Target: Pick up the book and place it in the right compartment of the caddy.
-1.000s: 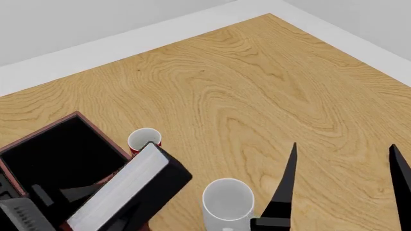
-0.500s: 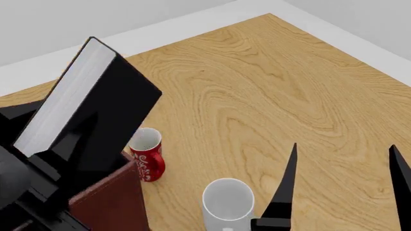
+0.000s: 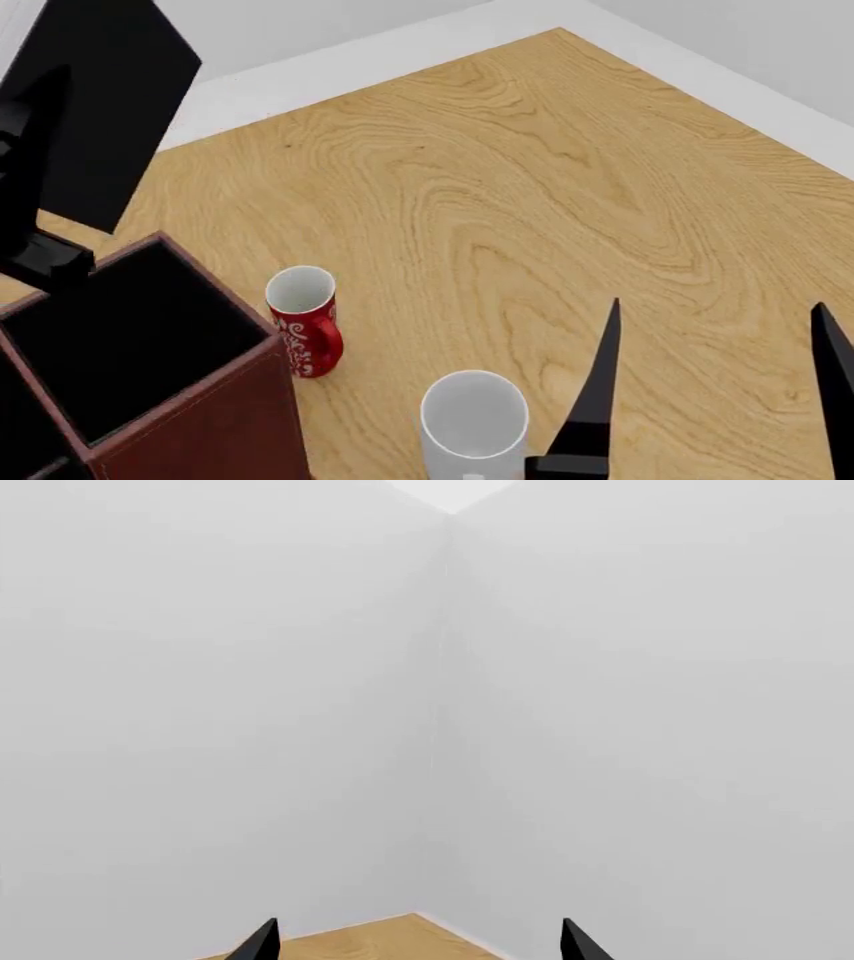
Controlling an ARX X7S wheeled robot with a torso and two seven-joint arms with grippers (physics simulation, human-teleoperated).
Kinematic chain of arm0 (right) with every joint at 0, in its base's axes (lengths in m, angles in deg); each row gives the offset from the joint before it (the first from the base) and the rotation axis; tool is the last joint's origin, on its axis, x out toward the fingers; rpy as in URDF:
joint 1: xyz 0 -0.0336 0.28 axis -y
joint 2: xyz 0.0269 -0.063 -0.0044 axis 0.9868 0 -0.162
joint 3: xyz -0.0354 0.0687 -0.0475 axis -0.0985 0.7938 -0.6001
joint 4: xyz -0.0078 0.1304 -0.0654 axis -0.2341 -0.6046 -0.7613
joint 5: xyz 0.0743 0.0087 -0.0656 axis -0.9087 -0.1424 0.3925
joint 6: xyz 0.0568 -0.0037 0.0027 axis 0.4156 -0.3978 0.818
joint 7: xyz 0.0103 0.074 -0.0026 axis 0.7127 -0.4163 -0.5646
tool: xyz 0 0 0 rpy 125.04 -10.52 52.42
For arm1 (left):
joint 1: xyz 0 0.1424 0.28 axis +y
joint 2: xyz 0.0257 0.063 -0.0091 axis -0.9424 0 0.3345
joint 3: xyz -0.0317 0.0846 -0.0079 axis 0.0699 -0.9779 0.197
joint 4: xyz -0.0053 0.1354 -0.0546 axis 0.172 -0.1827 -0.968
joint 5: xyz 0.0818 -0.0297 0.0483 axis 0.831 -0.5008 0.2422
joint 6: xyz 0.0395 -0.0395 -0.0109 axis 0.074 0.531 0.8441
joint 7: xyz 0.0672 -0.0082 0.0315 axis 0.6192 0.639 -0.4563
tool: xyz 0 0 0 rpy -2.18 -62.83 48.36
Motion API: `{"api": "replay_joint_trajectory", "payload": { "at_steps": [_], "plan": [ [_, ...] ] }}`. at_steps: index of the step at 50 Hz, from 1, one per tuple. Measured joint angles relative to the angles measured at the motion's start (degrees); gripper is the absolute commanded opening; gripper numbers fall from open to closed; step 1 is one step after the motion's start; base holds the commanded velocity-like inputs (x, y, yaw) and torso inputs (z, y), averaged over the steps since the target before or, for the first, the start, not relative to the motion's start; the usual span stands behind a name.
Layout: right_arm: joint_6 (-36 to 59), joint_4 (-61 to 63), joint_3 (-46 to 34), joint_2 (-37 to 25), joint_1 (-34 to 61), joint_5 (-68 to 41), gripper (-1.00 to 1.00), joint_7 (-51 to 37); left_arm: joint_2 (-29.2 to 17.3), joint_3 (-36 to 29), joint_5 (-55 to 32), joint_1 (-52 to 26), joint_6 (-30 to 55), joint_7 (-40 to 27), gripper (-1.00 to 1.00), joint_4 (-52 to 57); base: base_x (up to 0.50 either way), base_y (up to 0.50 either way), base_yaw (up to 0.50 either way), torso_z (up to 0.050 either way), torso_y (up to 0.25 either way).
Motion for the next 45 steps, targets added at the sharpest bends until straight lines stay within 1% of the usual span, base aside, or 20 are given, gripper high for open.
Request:
{"api": "replay_joint_trajectory", "payload": {
  "at_steps": [11,22,32,45],
  "plan": [
    [-0.1,-0.4,-0.5,0.2,0.5,0.0,1.00,0.3,-0.4,-2.6,-2.9,-4.9,3.4,-0.8,-1.00,-5.0,0.00,0.00,0.00,0.000,0.002],
    [-1.1,-0.6,-0.3,0.0,-0.1,0.0,1.00,0.4,-1.2,-5.8,-7.5,-6.4,5.2,-3.3,-1.00,-6.7,0.00,0.00,0.00,0.000,0.001],
    [-2.5,-0.6,0.1,-0.4,-1.0,0.0,1.00,0.6,-1.7,-7.5,-12.4,-5.7,2.4,-8.8,-1.00,-6.5,0.00,0.00,0.00,0.001,0.002],
    [-3.8,-0.1,0.6,-1.0,-2.0,0.1,1.00,0.4,-1.3,-9.1,-14.9,-4.6,-1.1,-14.4,-1.00,-6.7,0.00,0.00,0.00,0.000,0.002]
  ]
}}
